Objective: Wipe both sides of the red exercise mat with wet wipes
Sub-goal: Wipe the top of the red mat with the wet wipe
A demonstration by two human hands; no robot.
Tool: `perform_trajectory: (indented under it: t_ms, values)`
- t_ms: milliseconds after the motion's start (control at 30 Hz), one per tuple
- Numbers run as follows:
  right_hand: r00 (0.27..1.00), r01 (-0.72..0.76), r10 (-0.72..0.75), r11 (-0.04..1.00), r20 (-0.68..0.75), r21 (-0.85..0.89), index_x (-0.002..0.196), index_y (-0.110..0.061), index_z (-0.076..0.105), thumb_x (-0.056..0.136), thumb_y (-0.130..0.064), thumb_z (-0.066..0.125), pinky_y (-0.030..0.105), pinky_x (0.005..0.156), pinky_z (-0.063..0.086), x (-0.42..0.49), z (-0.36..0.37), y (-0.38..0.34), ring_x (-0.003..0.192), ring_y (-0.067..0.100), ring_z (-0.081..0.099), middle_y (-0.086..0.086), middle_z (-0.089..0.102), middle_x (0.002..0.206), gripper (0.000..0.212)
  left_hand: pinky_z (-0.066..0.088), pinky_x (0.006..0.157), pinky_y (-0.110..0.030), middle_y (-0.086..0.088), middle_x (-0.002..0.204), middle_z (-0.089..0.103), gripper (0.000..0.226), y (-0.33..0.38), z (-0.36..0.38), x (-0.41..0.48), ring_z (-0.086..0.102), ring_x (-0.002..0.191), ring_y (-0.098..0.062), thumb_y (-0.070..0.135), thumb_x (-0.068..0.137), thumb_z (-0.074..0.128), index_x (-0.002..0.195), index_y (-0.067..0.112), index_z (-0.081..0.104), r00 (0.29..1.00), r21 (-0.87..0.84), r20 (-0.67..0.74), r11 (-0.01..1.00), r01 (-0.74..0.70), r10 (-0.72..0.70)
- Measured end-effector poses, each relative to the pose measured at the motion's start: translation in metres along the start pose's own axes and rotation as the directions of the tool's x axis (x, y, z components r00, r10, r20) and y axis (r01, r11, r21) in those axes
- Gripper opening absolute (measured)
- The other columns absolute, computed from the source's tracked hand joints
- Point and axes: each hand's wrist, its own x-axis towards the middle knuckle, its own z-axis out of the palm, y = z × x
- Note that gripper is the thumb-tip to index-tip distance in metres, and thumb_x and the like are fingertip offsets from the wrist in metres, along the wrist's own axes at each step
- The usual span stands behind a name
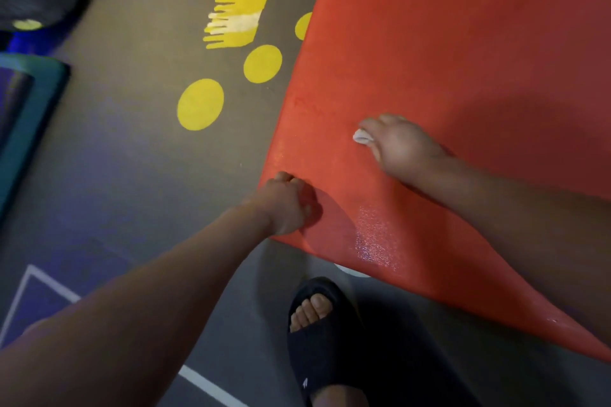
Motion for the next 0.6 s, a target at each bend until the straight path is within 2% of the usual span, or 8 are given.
perform_trajectory:
  t_ms: [133, 200, 267, 367, 400, 467, 533, 600]
  values:
    - [0.997, -0.051, 0.048, 0.997, 0.054, 0.050, 0.112, -0.013, 0.065, 0.089, -0.009, 0.057, 0.045, 0.078, 0.052, -0.013, 0.006, -0.023, 0.095, 0.040, 0.058, 0.016, 0.058, 0.099, 0.025, 0.037, 0.111, -0.035, -0.013, 0.128, 0.060, 0.088, 0.003, -0.004, -0.005, 0.043, 0.134, -0.031, 0.065, 0.065, 0.029, 0.130, 0.016, 0.061, 1.000, -0.010, -0.001, 1.000, -0.024, 0.024]
    - [0.994, 0.062, -0.069, 0.995, 0.087, 0.078, 0.111, -0.013, 0.067, 0.084, -0.005, 0.060, 0.041, 0.073, 0.050, -0.034, 0.016, -0.038, 0.089, 0.038, 0.060, 0.012, 0.058, 0.094, 0.029, 0.036, 0.111, -0.035, -0.015, 0.132, 0.056, 0.063, 0.002, -0.005, -0.007, 0.043, 0.134, -0.031, 0.053, 0.084, 0.048, 0.133, 0.014, 0.059, 1.000, -0.008, 0.009, 1.000, -0.006, 0.006]
    - [0.959, 0.231, -0.244, 0.967, 0.146, 0.105, 0.109, -0.013, 0.068, 0.084, -0.008, 0.056, 0.038, 0.068, 0.050, -0.057, 0.021, -0.053, 0.083, 0.033, 0.059, 0.009, 0.058, 0.089, 0.027, 0.035, 0.113, -0.035, -0.016, 0.136, 0.052, 0.051, 0.000, -0.002, -0.006, 0.043, 0.135, -0.033, 0.039, 0.093, 0.056, 0.136, 0.013, 0.056, 1.000, 0.000, -0.001, 1.000, 0.013, -0.013]
    - [0.881, 0.408, -0.419, 0.908, 0.220, 0.096, 0.106, -0.010, 0.067, 0.093, -0.026, 0.036, 0.038, 0.070, 0.051, -0.058, 0.016, -0.050, 0.084, 0.032, 0.059, 0.010, 0.057, 0.089, 0.037, 0.034, 0.115, -0.038, -0.017, 0.143, 0.046, 0.072, -0.003, 0.003, -0.009, 0.041, 0.138, -0.036, 0.053, 0.081, 0.046, 0.140, 0.012, 0.052, 0.999, -0.025, 0.019, 0.999, 0.026, -0.025]
    - [0.901, 0.380, -0.383, 0.923, 0.203, 0.055, 0.106, -0.010, 0.067, 0.094, -0.027, 0.036, 0.040, 0.072, 0.050, -0.048, 0.014, -0.042, 0.087, 0.034, 0.059, 0.012, 0.056, 0.091, 0.037, 0.034, 0.116, -0.039, -0.017, 0.146, 0.044, 0.083, -0.004, 0.004, -0.010, 0.041, 0.138, -0.037, 0.057, 0.072, 0.039, 0.141, 0.013, 0.051, 1.000, -0.035, 0.013, 0.999, 0.029, -0.028]
    - [0.980, 0.174, -0.172, 0.985, 0.101, -0.004, 0.102, -0.006, 0.067, 0.094, -0.023, 0.044, 0.043, 0.072, 0.049, -0.027, 0.007, -0.024, 0.088, 0.039, 0.059, 0.017, 0.056, 0.090, 0.030, 0.033, 0.117, -0.041, -0.016, 0.151, 0.039, 0.100, -0.010, 0.012, -0.010, 0.040, 0.140, -0.038, 0.065, 0.061, 0.027, 0.145, 0.016, 0.047, 1.000, -0.044, -0.013, 0.999, 0.026, -0.026]
    - [1.000, -0.022, 0.022, 1.000, -0.011, 0.001, 0.099, -0.003, 0.068, 0.090, -0.022, 0.045, 0.045, 0.069, 0.049, -0.020, 0.006, -0.019, 0.084, 0.043, 0.060, 0.021, 0.057, 0.087, 0.031, 0.029, 0.119, -0.041, -0.015, 0.152, 0.038, 0.108, -0.016, 0.021, -0.012, 0.037, 0.141, -0.038, 0.067, 0.055, 0.023, 0.149, 0.017, 0.043, 0.999, -0.034, -0.044, 0.999, 0.023, -0.024]
    - [1.000, 0.026, -0.026, 0.999, -0.006, 0.028, 0.102, -0.006, 0.071, 0.087, -0.013, 0.053, 0.042, 0.066, 0.049, -0.035, 0.011, -0.037, 0.079, 0.041, 0.061, 0.019, 0.059, 0.084, 0.025, 0.026, 0.119, -0.041, -0.014, 0.149, 0.039, 0.105, -0.023, 0.033, -0.015, 0.037, 0.138, -0.039, 0.068, 0.058, 0.025, 0.149, 0.018, 0.041, 0.996, -0.015, -0.089, 1.000, 0.023, -0.024]
